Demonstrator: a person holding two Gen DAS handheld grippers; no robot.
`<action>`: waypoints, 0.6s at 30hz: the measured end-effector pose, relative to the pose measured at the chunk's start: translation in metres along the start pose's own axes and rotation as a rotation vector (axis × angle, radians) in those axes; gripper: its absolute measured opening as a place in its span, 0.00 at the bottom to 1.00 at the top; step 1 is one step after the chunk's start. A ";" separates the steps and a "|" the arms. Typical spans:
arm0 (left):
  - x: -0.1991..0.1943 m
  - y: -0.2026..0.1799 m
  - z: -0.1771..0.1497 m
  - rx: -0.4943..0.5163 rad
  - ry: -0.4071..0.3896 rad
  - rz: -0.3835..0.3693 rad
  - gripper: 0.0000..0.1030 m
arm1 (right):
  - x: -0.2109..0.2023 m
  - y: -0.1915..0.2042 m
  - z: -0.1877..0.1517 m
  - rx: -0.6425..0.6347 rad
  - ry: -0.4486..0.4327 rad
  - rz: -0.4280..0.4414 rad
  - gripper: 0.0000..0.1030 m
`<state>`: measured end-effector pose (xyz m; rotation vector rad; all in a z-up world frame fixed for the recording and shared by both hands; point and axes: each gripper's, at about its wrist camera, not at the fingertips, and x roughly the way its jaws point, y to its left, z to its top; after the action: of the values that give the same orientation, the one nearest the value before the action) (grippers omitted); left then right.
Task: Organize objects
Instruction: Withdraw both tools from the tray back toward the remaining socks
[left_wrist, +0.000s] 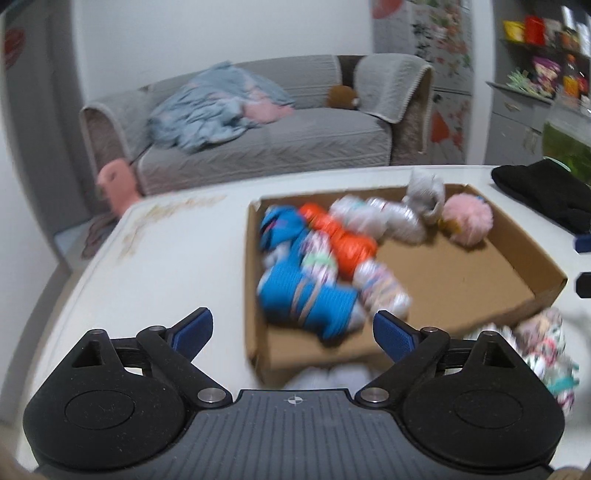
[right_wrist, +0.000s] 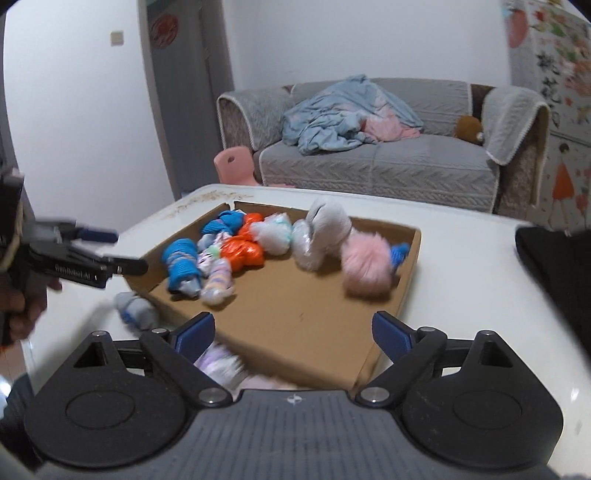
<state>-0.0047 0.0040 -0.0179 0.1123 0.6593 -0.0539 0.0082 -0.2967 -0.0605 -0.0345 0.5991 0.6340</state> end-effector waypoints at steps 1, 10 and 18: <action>-0.002 0.002 -0.008 -0.014 0.001 -0.004 0.93 | -0.001 0.004 -0.007 0.012 -0.007 -0.016 0.92; 0.010 -0.012 -0.036 -0.034 -0.001 -0.027 0.94 | 0.027 0.016 -0.034 0.152 0.030 -0.097 0.93; 0.031 -0.018 -0.042 -0.040 0.033 -0.039 0.94 | 0.049 0.016 -0.051 0.148 0.061 -0.124 0.87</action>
<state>-0.0071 -0.0095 -0.0714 0.0615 0.6953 -0.0766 0.0047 -0.2678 -0.1274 0.0470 0.6962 0.4686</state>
